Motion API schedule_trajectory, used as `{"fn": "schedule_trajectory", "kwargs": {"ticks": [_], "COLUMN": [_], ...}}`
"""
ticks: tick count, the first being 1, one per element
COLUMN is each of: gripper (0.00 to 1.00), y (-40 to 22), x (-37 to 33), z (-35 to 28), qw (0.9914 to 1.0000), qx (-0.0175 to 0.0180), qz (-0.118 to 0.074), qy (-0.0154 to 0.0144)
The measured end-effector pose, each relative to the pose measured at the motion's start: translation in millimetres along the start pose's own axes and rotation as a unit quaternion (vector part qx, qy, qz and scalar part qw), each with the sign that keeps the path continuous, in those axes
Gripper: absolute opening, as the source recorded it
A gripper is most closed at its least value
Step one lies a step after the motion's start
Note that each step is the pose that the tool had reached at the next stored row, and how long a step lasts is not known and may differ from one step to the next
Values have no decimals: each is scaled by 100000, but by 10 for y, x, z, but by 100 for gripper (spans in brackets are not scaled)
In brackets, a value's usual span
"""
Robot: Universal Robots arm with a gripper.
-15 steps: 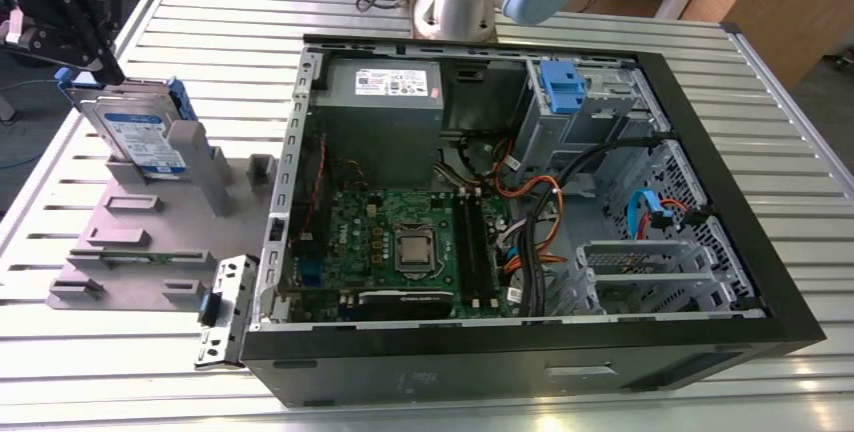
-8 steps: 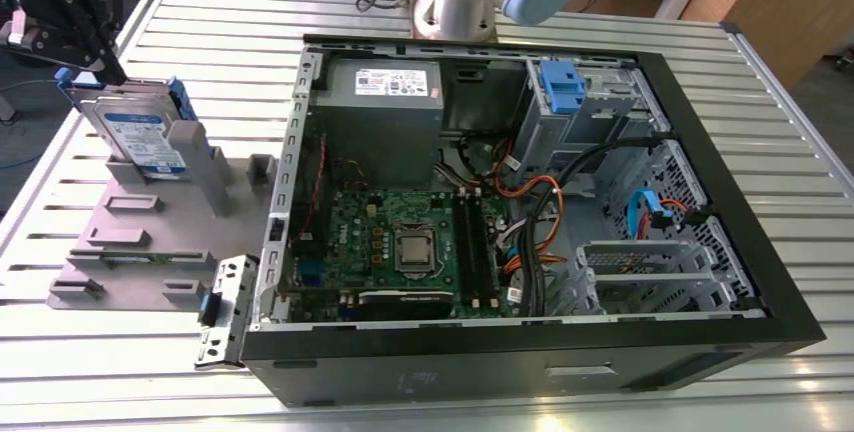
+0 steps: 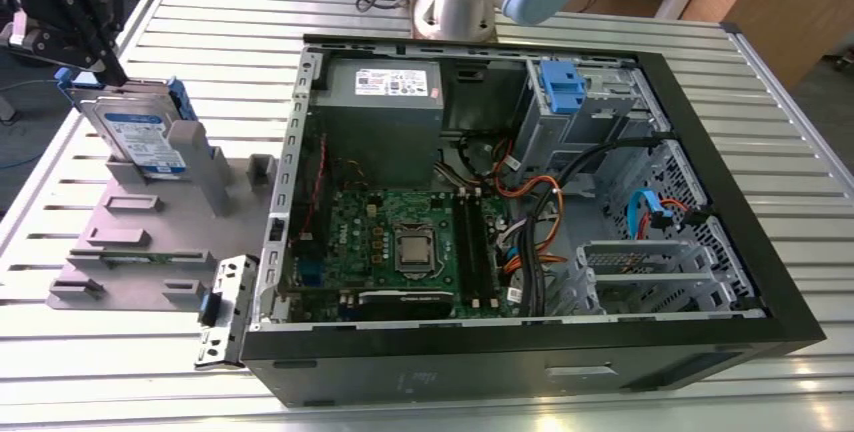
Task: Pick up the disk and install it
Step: 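Pick up the disk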
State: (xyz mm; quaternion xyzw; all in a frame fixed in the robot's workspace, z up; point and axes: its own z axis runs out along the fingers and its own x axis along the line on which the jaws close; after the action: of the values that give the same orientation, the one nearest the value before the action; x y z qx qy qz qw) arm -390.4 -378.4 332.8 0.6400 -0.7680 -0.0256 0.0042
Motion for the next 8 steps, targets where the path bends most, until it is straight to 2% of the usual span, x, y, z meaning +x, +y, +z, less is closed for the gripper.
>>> {"fn": "schedule_trajectory", "kwargs": {"ticks": [8], "gripper": [11], "y": [0], "x": [0], "z": [2], "qw": [100000], "qx": [0], "qz": [0], "qy": [-2]}}
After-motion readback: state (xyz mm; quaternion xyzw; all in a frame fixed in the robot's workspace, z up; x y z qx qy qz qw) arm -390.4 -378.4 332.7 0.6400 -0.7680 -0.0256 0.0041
